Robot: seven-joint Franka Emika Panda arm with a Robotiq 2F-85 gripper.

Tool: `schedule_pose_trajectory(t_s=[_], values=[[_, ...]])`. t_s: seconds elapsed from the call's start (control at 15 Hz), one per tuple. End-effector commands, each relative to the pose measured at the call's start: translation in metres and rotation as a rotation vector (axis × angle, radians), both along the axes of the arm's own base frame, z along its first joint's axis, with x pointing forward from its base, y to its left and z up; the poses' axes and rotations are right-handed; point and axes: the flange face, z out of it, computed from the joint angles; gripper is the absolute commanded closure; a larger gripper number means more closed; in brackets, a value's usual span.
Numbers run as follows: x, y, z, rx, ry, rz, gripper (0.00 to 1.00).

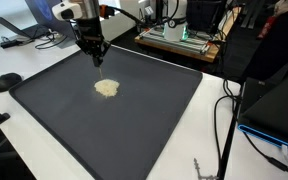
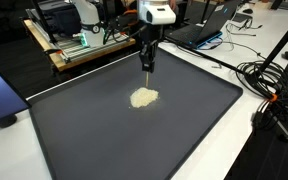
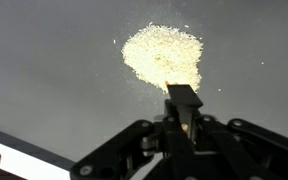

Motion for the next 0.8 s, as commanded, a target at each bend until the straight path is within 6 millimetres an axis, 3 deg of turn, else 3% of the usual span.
schedule_pose_trajectory(t_s=[0.0,0.33,0.73], values=[[0.000,0.028,0.004,-0.109,-0.004,0.021,0.97],[-0.002,0.084,-0.001,-0.252,-0.010,0.079,0.97],[-0.008,0.144,-0.021,-0.400,-0.005,0.111,0.97]])
